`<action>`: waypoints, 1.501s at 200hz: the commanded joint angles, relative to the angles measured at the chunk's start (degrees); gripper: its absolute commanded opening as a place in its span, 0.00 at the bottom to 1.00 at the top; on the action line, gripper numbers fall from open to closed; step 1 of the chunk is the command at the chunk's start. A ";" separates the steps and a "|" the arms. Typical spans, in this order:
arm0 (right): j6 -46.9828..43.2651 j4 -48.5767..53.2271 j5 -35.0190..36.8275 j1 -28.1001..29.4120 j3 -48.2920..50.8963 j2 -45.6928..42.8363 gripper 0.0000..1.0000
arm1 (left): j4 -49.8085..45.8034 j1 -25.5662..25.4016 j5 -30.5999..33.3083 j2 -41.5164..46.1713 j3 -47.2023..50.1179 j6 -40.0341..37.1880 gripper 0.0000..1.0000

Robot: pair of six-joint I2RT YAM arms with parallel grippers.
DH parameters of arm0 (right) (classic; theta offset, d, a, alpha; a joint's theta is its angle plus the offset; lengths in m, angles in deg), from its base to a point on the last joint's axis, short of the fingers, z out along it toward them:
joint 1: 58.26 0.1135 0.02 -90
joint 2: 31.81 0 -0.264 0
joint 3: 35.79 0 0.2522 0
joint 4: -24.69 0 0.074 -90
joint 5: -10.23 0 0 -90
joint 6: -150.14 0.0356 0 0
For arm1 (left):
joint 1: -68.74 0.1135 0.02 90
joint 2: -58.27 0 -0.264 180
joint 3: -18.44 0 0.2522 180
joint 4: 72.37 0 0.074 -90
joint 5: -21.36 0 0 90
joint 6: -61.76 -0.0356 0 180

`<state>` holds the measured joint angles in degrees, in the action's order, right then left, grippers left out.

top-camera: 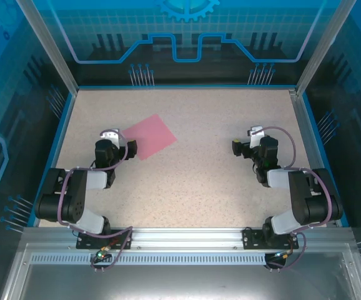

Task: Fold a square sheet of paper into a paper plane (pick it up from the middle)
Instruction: Move the square sheet of paper to the center of the table.

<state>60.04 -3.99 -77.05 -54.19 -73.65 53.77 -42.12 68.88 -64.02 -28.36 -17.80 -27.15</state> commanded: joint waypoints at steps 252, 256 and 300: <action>14.75 47.99 12.33 1.37 -22.36 -11.89 1.00 | -43.30 0.06 4.18 7.22 -23.68 14.43 0.99; 14.61 49.64 11.32 1.32 -23.32 -11.87 1.00 | -45.45 0.06 3.19 6.44 -25.47 14.91 0.99; 18.29 58.37 4.79 -0.12 -28.01 -11.13 0.99 | -54.80 -0.36 -3.27 -2.80 -37.87 22.43 0.98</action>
<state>73.33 43.66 -67.37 -52.81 -99.81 42.29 -87.30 68.90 -62.88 -26.74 -50.89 -11.81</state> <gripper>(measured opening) 0.994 0.986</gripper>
